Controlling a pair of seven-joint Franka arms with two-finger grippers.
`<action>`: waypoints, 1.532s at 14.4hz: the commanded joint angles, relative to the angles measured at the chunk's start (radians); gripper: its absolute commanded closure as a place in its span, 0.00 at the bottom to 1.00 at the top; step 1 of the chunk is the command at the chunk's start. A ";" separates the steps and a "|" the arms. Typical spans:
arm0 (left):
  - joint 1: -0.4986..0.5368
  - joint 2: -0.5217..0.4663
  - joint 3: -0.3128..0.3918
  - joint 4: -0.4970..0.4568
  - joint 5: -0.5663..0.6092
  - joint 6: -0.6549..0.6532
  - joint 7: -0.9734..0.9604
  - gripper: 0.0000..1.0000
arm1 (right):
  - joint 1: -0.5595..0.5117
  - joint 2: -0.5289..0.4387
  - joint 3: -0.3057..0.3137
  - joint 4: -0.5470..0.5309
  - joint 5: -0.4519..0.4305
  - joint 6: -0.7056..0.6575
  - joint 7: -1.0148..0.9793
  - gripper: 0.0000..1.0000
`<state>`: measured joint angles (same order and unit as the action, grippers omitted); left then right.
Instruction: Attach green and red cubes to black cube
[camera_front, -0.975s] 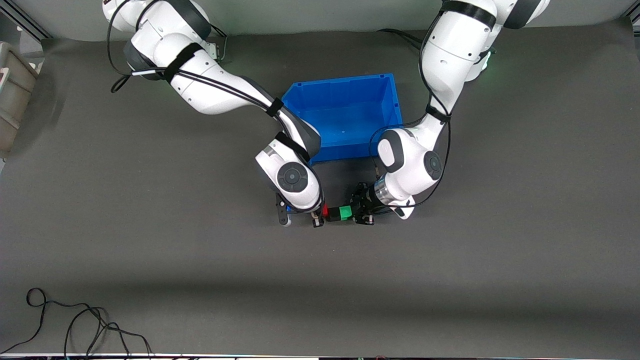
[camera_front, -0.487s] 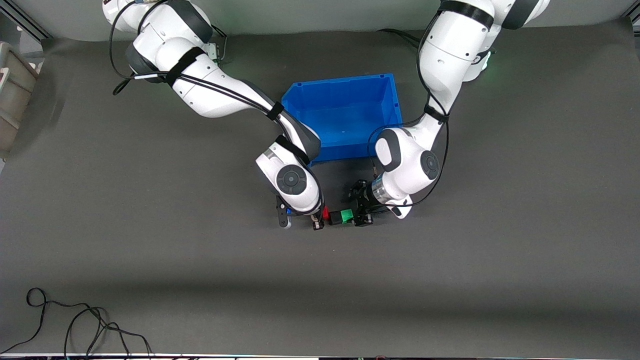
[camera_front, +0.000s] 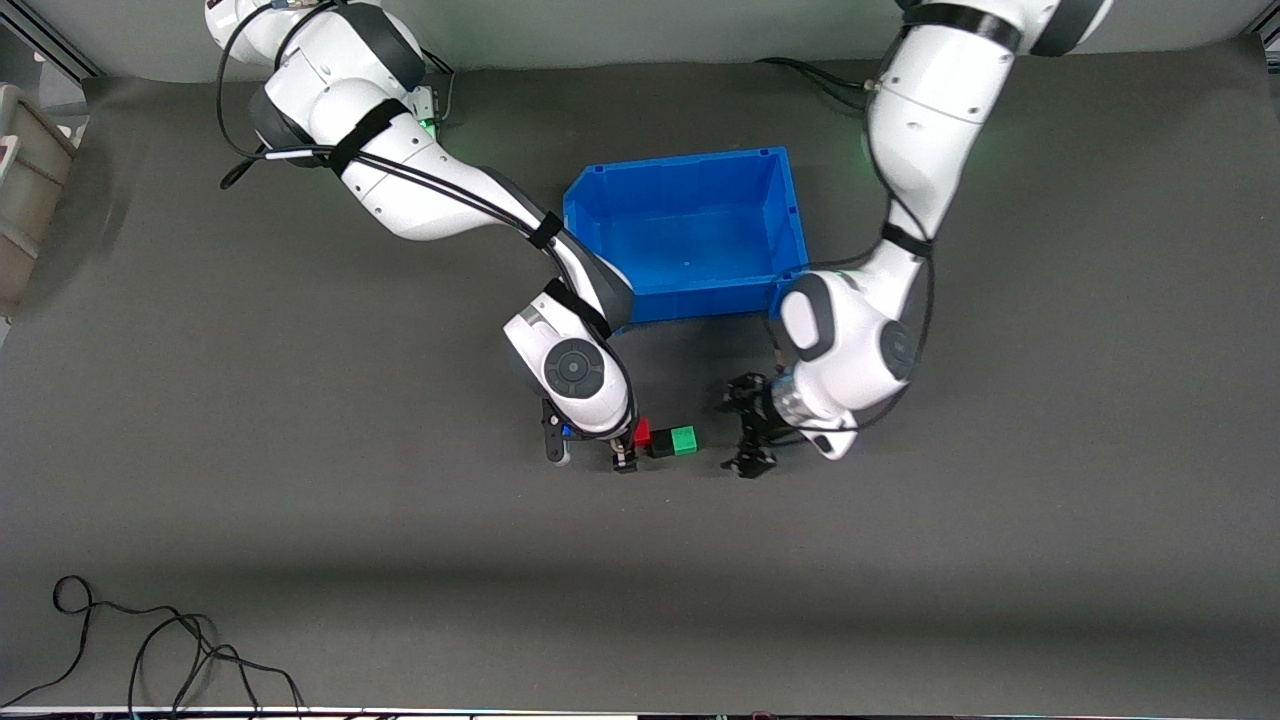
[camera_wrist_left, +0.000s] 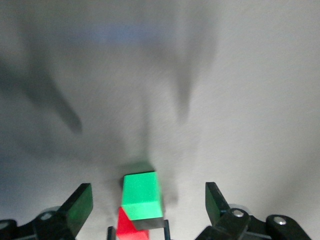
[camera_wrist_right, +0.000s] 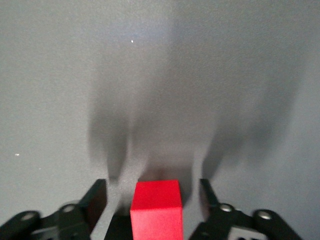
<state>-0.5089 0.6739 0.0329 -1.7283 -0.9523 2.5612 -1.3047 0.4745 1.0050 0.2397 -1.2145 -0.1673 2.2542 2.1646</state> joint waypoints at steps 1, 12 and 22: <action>0.130 -0.082 -0.004 -0.017 0.119 -0.165 0.008 0.00 | 0.007 -0.044 -0.042 0.012 -0.024 -0.031 0.008 0.00; 0.567 -0.310 0.001 0.033 0.567 -0.746 0.638 0.00 | -0.266 -0.750 -0.077 -0.554 -0.014 -0.139 -0.627 0.00; 0.566 -0.500 -0.011 0.204 0.858 -1.063 1.300 0.00 | -0.502 -1.045 -0.072 -0.597 0.067 -0.453 -1.638 0.00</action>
<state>0.0985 0.2321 0.0218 -1.5158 -0.1523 1.5179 -0.0777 0.0156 0.0014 0.1535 -1.7924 -0.1502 1.8183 0.6896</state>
